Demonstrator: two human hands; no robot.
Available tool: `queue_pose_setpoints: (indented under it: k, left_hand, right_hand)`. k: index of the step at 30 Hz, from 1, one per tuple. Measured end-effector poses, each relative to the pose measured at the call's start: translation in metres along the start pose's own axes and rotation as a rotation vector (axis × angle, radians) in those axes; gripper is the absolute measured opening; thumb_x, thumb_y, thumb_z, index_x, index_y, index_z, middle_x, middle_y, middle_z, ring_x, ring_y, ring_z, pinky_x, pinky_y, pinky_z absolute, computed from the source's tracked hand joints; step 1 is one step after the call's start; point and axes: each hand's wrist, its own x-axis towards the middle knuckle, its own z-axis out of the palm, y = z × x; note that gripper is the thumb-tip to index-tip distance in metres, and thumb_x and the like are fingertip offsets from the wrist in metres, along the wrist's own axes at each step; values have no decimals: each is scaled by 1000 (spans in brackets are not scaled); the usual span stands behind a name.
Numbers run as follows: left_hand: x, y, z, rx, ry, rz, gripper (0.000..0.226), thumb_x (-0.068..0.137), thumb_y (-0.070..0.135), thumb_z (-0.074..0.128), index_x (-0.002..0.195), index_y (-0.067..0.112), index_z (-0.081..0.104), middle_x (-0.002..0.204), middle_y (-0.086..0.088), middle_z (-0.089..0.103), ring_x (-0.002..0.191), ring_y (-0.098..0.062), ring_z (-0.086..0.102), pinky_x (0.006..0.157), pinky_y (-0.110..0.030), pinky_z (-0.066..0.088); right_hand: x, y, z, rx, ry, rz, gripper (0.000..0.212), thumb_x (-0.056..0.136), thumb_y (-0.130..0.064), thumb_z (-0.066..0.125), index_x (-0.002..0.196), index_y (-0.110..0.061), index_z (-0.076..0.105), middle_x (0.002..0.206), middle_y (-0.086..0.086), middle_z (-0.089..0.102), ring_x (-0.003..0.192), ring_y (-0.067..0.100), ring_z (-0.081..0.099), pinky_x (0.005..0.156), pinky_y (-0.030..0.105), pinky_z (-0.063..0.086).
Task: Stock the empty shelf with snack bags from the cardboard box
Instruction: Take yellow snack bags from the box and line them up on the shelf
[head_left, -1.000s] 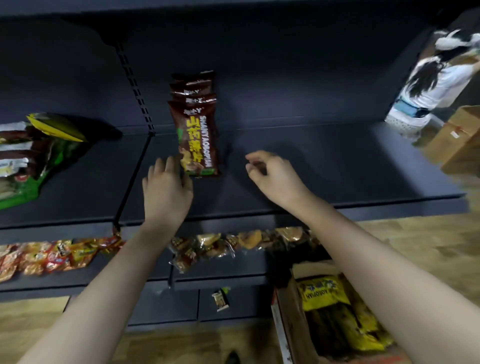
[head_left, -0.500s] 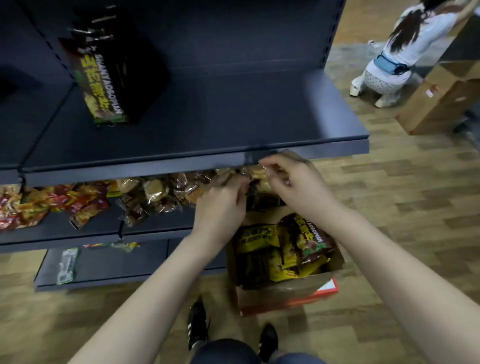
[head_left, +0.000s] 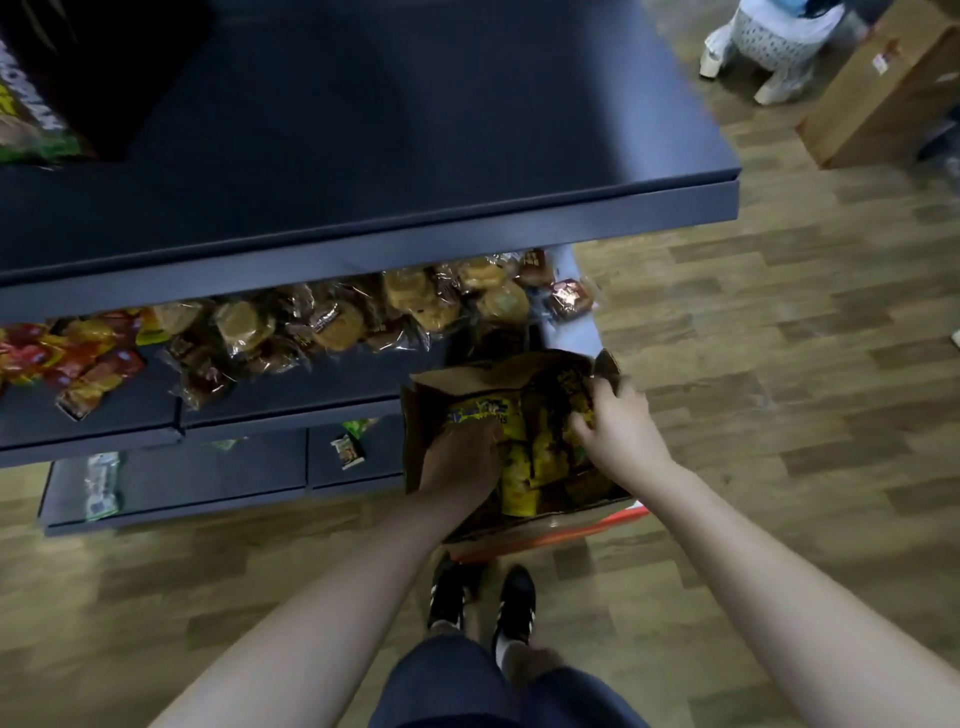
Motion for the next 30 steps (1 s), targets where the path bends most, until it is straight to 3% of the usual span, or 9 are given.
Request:
queue_pose_setpoints:
  k: [8, 12, 18, 22, 25, 27, 30]
  left_hand:
    - [17, -22, 39, -30, -261, -112, 41, 95, 19, 41, 135, 13, 41, 138, -13, 46, 127, -31, 43, 99, -41, 42]
    - [24, -31, 51, -19, -277, -116, 42, 92, 19, 44, 134, 13, 41, 136, -14, 46, 126, -33, 42, 101, -41, 41]
    - [33, -31, 48, -194, -173, -163, 38, 99, 30, 39, 131, 11, 44, 125, -15, 57, 118, -32, 52, 93, -38, 45]
    - [38, -18, 39, -564, -122, -244, 35, 99, 39, 37, 116, 12, 52, 114, -10, 61, 109, -29, 58, 88, -34, 46]
    - [42, -9, 31, -895, -117, -354, 30, 97, 43, 43, 102, 16, 56, 85, -1, 61, 84, -20, 61, 74, -31, 48]
    - [43, -12, 31, -933, -90, -395, 29, 92, 40, 55, 104, 14, 59, 90, -1, 64, 88, -17, 62, 71, -25, 44]
    - [46, -24, 38, -943, -27, -488, 57, 83, 38, 68, 127, 7, 50, 115, -10, 63, 104, -26, 61, 81, -33, 52]
  right_hand:
    - [17, 3, 46, -165, -128, 137, 82, 85, -51, 55, 145, -9, 18, 147, 22, 27, 129, 40, 34, 103, 47, 31]
    - [27, 2, 59, -216, -97, 174, 92, 80, -52, 60, 149, -15, 11, 139, 21, 36, 122, 38, 41, 97, 45, 34]
    - [19, -17, 53, -114, -43, 227, 88, 79, -42, 61, 148, -15, 13, 125, 18, 45, 117, 38, 44, 92, 45, 38]
    - [0, -40, 61, -61, -32, 158, 86, 81, -38, 60, 148, -17, 11, 123, 13, 46, 114, 35, 46, 89, 44, 40]
    - [-13, -51, 73, 21, -75, 84, 83, 82, -33, 61, 148, -18, 12, 124, 9, 46, 114, 29, 47, 92, 41, 40]
    - [-17, -56, 86, 144, -130, 29, 77, 83, -30, 60, 147, -16, 19, 121, 8, 48, 111, 27, 48, 90, 39, 44]
    - [-19, -56, 98, 300, -208, -55, 46, 86, -29, 48, 129, -17, 43, 111, 6, 55, 106, 26, 54, 83, 40, 48]
